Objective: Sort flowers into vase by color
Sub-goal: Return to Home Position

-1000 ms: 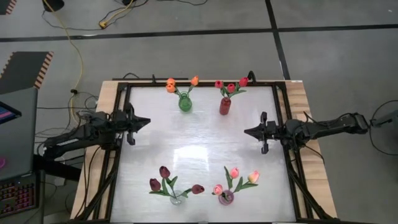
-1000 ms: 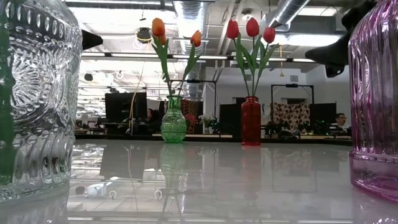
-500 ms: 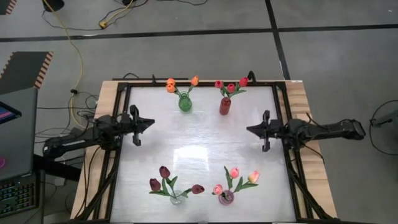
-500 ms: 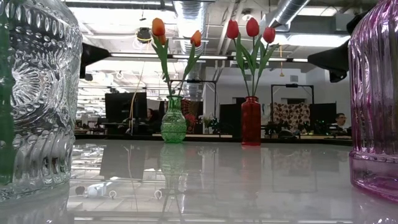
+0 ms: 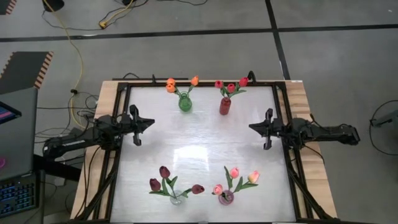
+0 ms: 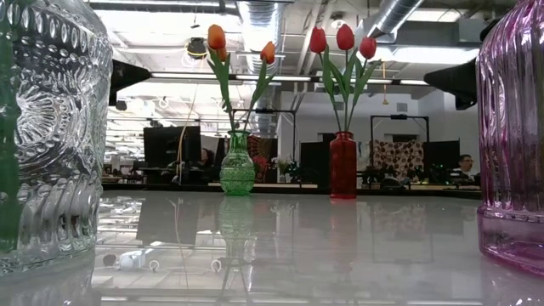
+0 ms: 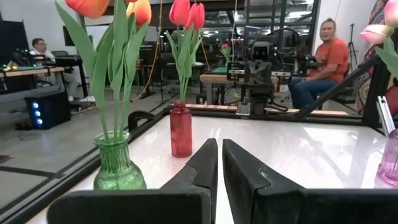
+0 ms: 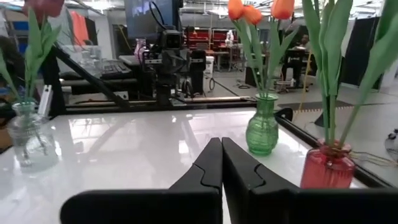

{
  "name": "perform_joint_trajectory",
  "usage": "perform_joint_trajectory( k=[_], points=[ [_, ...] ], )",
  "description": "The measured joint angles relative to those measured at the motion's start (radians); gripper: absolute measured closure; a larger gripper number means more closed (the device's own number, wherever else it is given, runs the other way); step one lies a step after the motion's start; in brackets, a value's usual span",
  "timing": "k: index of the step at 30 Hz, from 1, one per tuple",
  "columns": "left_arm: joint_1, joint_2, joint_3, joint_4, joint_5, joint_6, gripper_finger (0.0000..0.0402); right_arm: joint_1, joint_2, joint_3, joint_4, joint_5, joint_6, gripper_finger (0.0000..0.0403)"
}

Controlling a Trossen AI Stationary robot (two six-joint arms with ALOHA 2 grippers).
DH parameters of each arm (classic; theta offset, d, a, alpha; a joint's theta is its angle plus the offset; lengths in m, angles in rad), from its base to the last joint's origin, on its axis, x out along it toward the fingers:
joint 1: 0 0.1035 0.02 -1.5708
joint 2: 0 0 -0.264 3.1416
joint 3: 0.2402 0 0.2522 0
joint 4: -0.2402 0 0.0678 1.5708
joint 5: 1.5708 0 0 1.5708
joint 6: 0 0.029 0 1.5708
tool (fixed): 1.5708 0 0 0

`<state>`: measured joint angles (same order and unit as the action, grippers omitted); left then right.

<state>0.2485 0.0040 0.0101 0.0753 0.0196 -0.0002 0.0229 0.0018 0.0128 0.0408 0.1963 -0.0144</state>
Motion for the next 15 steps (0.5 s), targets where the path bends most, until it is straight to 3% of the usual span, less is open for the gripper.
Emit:
perform_joint_trajectory(
  k=[15],
  points=[
    [0.0,0.002,-0.001,-0.05,-0.036,0.049,0.0391,-0.059,0.004,0.0,-0.008,0.01,-0.012,0.036]
  ],
)
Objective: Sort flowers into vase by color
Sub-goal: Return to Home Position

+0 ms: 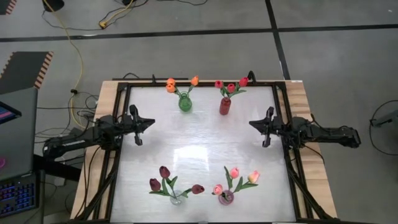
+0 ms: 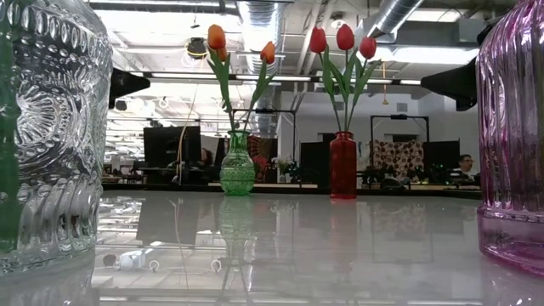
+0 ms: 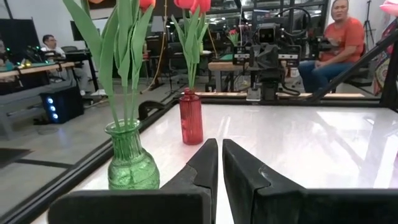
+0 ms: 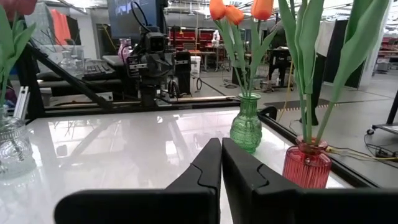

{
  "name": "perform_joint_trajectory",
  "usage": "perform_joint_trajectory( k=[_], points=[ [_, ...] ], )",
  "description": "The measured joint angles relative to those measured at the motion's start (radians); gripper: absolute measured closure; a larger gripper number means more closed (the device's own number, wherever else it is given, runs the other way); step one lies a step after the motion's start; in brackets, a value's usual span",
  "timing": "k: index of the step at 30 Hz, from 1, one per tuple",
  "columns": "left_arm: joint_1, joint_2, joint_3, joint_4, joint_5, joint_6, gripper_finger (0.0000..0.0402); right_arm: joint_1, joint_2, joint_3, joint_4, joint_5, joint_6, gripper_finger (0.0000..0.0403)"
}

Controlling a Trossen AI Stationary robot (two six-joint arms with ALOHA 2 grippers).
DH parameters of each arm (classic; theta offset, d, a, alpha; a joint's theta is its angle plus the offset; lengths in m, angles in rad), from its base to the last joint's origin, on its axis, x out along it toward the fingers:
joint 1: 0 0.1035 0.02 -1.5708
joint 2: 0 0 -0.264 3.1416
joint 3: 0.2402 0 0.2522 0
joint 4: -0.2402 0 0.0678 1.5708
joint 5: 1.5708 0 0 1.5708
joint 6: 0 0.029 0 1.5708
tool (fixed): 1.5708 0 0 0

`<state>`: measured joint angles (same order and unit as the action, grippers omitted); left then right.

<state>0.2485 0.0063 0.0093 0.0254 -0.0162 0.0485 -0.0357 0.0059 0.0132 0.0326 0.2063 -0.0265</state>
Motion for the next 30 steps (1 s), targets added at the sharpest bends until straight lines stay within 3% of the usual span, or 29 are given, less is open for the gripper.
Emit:
perform_joint_trajectory(
  k=[30],
  points=[
    [0.0,0.0,-0.001,0.001,0.001,-0.06,0.0391,0.0,0.0,0.0,-0.002,0.002,0.0,0.036]
  ],
)
